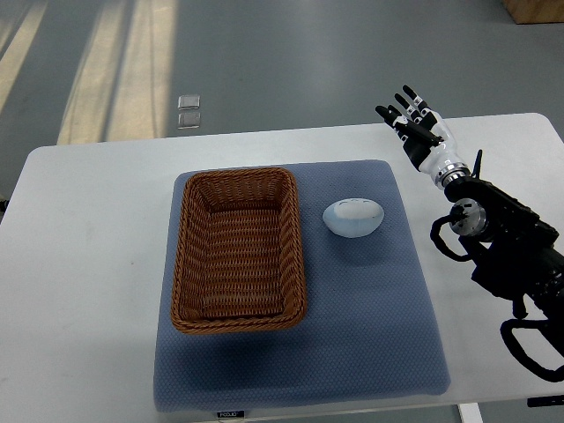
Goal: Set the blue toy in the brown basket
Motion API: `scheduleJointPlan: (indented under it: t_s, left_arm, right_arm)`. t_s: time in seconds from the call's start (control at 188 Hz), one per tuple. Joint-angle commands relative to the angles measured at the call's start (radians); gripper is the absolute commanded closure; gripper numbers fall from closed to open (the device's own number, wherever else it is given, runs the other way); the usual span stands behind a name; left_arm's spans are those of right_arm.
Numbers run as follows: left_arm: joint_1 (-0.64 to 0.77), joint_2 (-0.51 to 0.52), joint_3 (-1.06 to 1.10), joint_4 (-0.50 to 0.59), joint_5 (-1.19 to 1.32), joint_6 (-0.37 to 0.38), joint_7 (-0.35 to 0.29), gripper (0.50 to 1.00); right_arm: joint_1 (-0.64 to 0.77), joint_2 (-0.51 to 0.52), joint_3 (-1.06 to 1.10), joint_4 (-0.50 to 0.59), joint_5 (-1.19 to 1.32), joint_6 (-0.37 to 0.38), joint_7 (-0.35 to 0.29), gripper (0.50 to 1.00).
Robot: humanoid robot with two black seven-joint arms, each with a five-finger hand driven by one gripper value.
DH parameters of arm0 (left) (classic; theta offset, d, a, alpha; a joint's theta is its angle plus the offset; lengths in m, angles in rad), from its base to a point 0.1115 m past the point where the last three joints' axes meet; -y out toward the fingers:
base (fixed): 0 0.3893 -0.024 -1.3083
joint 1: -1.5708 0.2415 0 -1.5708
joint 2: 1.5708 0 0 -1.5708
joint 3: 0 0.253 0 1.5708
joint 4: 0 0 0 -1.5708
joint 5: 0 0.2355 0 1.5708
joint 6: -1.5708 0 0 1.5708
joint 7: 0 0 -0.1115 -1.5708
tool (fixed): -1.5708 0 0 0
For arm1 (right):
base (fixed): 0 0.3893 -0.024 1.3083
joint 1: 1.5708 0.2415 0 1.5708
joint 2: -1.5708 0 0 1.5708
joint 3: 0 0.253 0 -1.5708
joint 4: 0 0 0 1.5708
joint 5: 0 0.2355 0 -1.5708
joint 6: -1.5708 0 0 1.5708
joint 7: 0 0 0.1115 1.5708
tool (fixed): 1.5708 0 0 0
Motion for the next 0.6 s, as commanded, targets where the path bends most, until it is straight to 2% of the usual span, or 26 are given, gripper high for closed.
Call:
scheduleJointPlan:
  t_s: [0.0, 0.595]
  left_arm:
    - [-0.001, 0.000, 0.007, -0.004, 0.002, -0.005, -0.001, 0.500]
    - [0.002, 0.000, 0.000, 0.000, -0.004, -0.005, -0.001, 0.500]
  right_arm:
    - [0.000, 0.000, 0.000, 0.000, 0.000, -0.001, 0.000, 0.529]
    - [0.000, -0.009, 0.002, 0.000, 0.002, -0.024, 0.000, 0.529]
